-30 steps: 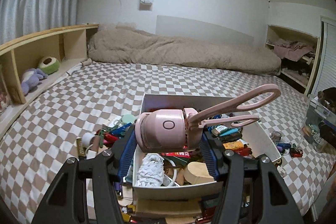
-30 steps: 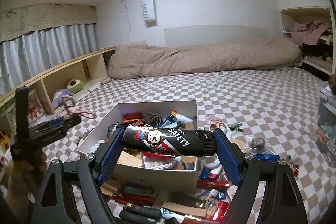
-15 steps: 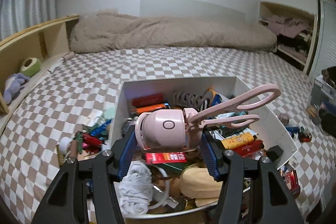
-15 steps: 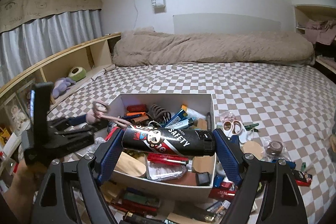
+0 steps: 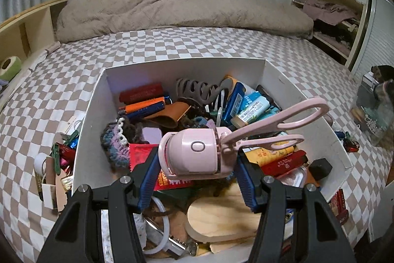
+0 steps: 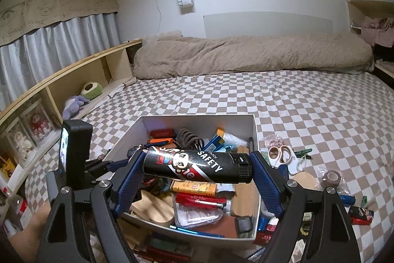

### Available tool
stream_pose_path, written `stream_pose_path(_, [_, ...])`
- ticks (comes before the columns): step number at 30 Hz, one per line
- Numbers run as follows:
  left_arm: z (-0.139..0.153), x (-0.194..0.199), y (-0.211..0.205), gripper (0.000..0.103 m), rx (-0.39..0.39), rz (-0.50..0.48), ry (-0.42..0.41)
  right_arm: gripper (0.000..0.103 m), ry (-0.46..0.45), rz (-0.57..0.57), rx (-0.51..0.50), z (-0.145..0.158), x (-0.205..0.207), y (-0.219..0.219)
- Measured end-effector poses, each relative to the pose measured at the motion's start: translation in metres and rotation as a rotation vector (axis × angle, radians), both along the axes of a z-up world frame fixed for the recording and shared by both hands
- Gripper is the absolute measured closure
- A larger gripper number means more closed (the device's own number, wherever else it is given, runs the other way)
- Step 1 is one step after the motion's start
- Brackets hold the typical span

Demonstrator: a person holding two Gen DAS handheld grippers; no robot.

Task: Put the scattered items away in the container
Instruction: 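Lift the eyelash curler and SAFETY lighter over the white box with both tools, then lower the left tool and open it to drop the eyelash curler into the box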

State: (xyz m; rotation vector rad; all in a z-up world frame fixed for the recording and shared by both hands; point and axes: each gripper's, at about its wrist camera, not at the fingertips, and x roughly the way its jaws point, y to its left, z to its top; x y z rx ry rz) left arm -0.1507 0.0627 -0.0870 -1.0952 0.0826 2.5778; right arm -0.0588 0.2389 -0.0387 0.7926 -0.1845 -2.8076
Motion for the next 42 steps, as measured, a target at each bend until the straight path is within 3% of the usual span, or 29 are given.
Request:
stream_pose_path(11, [-0.011, -0.012, 0.008, 0.045, -0.060, 0.119, -0.066, 0.019, -0.017, -0.003, -0.007, -0.004, -0.008, -0.001])
stream_pose_path(22, [-0.017, -0.025, 0.019, 0.045, -0.097, 0.108, -0.130, 0.019, -0.028, -0.009, -0.014, -0.007, -0.013, 0.001])
stream_pose_path(24, [-0.018, -0.026, 0.019, 0.032, -0.078, 0.094, -0.151, 0.019, -0.029, -0.009, -0.015, -0.006, -0.013, 0.001])
stream_pose_path(26, [-0.014, -0.023, 0.019, 0.008, -0.062, 0.088, -0.146, 0.019, -0.032, -0.008, -0.017, -0.006, -0.015, 0.001])
stream_pose_path(27, [-0.011, -0.020, 0.018, 0.006, -0.061, 0.090, -0.132, 0.019, -0.031, -0.007, -0.018, -0.005, -0.016, 0.001])
stream_pose_path(30, [-0.005, -0.014, 0.015, 0.005, -0.068, 0.089, -0.117, 0.019, -0.028, -0.010, -0.020, -0.003, -0.016, 0.003])
stream_pose_path(42, [0.007, 0.027, -0.020, 0.005, 0.040, 0.079, -0.087, 0.019, -0.070, 0.011, -0.062, 0.010, -0.046, 0.006])
